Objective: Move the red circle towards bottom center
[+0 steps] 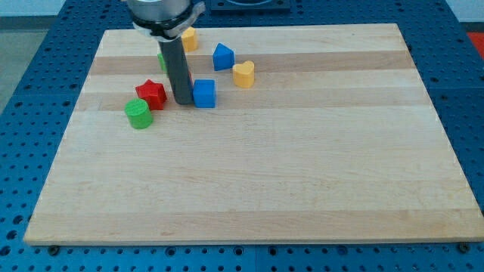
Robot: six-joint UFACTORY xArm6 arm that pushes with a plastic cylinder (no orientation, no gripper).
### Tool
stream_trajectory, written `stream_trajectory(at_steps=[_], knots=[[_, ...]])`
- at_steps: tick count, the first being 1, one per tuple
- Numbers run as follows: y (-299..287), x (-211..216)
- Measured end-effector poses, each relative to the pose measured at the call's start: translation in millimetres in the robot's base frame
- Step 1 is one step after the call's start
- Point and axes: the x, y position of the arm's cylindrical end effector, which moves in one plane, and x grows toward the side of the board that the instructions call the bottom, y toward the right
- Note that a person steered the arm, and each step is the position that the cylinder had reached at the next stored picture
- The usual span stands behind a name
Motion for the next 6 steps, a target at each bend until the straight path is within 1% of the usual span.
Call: stream_trajectory(at_steps=[2,3,4,5,6], knots=[[13.7,-11.8],[35.3,-14.6],[24.8,-42.5],[-10.3,-70.4],[-46.2,-56.6]])
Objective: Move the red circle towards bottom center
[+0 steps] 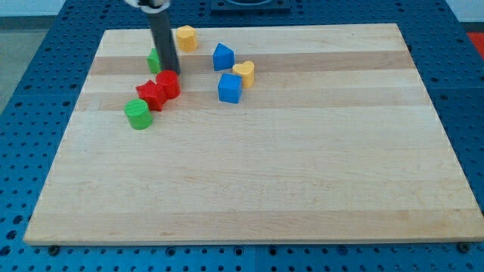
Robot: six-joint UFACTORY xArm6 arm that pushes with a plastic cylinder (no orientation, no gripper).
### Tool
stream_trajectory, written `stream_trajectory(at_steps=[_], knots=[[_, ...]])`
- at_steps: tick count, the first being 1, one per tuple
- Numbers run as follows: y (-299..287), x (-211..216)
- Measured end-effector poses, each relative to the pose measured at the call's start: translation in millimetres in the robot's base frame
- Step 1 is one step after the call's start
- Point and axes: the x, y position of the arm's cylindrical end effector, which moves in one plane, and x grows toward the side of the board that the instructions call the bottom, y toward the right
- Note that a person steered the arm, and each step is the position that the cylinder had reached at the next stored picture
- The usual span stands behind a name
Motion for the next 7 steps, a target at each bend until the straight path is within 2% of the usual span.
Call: stream_trajectory(at_steps=[1,3,5,7], knots=[[0.0,21.7],[4.5,3.6],[16.1,25.6],[24.5,99.2]])
